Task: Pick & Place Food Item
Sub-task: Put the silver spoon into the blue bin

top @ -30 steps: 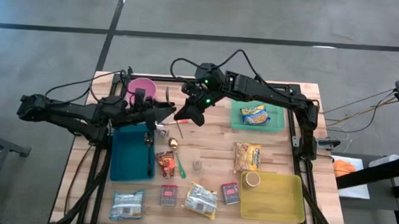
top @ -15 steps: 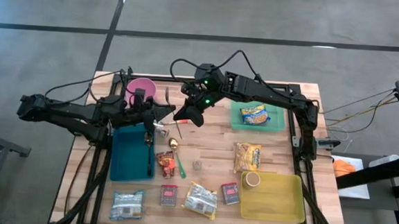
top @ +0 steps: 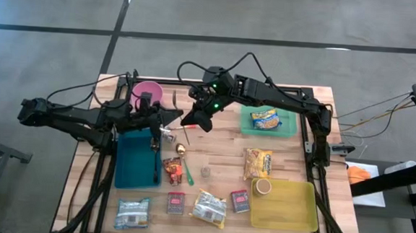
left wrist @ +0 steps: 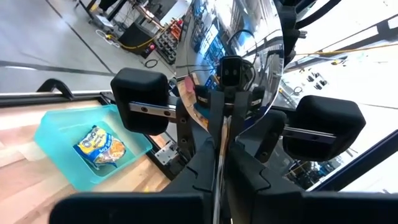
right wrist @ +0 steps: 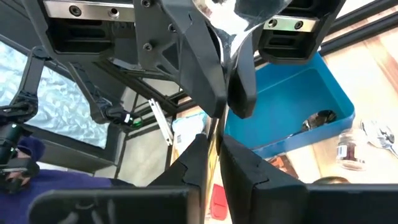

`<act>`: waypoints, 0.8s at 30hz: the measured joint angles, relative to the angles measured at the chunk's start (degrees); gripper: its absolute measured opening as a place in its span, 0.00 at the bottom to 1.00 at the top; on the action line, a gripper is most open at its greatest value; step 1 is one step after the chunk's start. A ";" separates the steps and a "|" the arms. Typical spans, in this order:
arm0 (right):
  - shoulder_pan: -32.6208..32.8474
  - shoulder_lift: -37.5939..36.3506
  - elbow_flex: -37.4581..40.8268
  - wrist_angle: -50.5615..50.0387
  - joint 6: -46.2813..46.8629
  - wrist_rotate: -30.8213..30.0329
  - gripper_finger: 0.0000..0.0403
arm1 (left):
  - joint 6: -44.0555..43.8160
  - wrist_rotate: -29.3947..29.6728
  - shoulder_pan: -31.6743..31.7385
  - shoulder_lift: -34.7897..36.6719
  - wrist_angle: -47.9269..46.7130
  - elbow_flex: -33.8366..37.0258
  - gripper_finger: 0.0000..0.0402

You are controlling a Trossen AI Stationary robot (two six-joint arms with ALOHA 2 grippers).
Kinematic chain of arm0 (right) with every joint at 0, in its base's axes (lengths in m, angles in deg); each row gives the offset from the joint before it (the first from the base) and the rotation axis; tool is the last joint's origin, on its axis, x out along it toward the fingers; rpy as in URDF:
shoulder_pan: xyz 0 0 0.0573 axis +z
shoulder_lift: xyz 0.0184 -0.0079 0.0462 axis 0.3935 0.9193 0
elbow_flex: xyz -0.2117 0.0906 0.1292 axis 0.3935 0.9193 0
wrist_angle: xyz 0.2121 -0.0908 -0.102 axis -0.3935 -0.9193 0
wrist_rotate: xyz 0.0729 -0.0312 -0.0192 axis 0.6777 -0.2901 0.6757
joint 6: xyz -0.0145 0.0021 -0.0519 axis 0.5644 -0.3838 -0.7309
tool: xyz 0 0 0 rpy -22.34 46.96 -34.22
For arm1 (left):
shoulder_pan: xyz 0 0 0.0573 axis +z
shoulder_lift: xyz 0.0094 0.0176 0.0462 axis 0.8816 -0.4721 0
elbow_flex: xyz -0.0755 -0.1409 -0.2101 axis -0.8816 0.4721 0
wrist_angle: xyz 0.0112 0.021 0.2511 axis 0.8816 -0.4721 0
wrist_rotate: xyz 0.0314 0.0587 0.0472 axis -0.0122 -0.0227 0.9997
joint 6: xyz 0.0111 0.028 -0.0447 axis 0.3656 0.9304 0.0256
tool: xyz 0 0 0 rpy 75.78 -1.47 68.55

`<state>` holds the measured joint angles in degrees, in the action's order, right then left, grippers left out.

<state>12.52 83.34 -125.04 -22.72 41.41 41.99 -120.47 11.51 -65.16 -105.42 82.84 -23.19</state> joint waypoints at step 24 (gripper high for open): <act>0.13 0.00 2.34 -5.79 0.69 -3.23 0.65 | -7.93 -0.86 0.00 6.91 -21.59 -1.89 0.05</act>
<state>12.65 83.34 -122.70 -28.51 42.10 38.76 -128.39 10.65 -65.16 -98.51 61.25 -25.08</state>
